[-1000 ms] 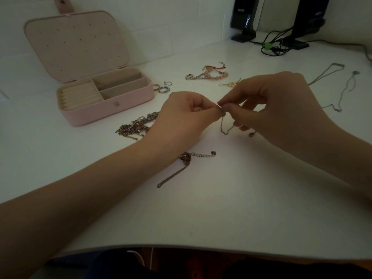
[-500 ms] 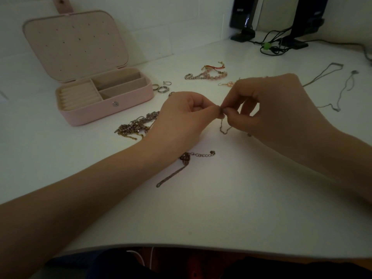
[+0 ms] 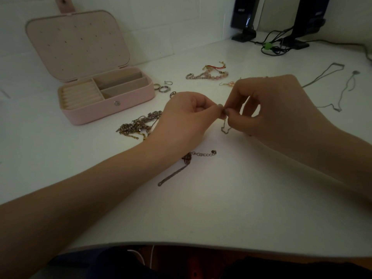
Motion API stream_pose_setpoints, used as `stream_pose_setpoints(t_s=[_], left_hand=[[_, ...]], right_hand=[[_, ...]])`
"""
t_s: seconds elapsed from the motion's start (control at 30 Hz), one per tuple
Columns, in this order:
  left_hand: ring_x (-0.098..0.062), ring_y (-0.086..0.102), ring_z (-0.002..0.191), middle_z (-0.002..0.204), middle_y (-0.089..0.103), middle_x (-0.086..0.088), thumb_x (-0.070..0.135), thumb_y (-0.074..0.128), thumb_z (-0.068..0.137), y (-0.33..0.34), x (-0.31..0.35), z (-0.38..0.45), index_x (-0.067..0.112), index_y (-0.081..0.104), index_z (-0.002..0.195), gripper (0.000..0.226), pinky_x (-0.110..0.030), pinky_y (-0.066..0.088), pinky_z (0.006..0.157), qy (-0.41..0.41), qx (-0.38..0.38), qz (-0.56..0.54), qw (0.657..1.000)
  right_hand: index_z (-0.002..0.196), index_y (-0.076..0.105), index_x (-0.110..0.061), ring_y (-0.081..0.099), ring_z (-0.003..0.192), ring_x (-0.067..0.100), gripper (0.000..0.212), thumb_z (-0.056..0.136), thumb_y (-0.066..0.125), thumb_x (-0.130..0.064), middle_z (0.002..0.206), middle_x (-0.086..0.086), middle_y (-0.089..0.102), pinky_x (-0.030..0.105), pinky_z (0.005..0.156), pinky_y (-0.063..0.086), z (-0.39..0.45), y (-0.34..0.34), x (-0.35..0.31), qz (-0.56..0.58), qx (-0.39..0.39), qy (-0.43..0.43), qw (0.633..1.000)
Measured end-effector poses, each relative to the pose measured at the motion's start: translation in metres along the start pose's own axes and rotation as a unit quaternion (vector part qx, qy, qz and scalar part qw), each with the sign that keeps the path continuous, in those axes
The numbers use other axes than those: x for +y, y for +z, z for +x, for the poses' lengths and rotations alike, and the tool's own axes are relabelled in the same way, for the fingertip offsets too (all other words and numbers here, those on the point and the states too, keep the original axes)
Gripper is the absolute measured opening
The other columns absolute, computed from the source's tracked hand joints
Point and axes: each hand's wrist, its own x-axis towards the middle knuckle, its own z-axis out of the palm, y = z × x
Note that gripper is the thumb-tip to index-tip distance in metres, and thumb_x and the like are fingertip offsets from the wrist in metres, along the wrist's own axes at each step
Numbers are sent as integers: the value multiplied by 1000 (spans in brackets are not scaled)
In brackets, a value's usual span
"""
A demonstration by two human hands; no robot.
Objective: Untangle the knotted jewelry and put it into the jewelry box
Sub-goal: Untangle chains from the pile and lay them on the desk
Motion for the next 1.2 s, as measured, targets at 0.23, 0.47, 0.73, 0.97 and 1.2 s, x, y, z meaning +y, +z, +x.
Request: stream_pose_setpoints(t_s=[0.23, 0.47, 0.73, 0.97, 1.2], left_hand=[[-4, 25, 32, 39, 34, 8, 15, 62, 88, 1, -1, 1, 19, 65, 65, 23, -13, 21, 35, -7, -3, 16, 1000], [-3, 26, 31, 38, 34, 10, 14, 63, 87, -2, -2, 4, 14, 63, 64, 23, -13, 21, 35, -42, -15, -10, 999], [-3, 25, 30, 35, 34, 12, 14, 62, 86, -2, 0, 4, 14, 62, 66, 19, -13, 20, 35, -48, -33, -15, 998], [-4, 25, 33, 45, 39, 4, 13, 64, 83, -4, -1, 2, 15, 65, 74, 10, -14, 22, 36, -7, -32, 10, 999], [-5, 22, 34, 42, 33, 6, 17, 70, 84, -5, -2, 3, 18, 72, 82, 3, -15, 20, 36, -5, -20, -36, 999]], right_hand=[[77, 61, -21, 55, 66, 4, 6, 79, 62, -26, 70, -13, 57, 32, 62, 48, -2, 6, 0, -25, 12, -18, 999], [76, 57, -19, 54, 64, 11, 5, 75, 61, -23, 70, -8, 57, 38, 61, 48, -3, 7, -1, -25, 18, -35, 999], [76, 57, -21, 55, 66, 2, 6, 74, 62, -25, 68, -17, 54, 23, 61, 44, -2, 4, -1, 5, 12, -16, 1000], [77, 59, -19, 57, 68, 5, 5, 75, 64, -17, 68, -19, 53, 10, 61, 41, -1, 2, 0, 17, 22, -11, 1000], [77, 62, -21, 62, 69, 7, 12, 80, 67, -11, 72, -20, 59, 12, 67, 49, -2, -2, 2, 77, 37, 7, 996]])
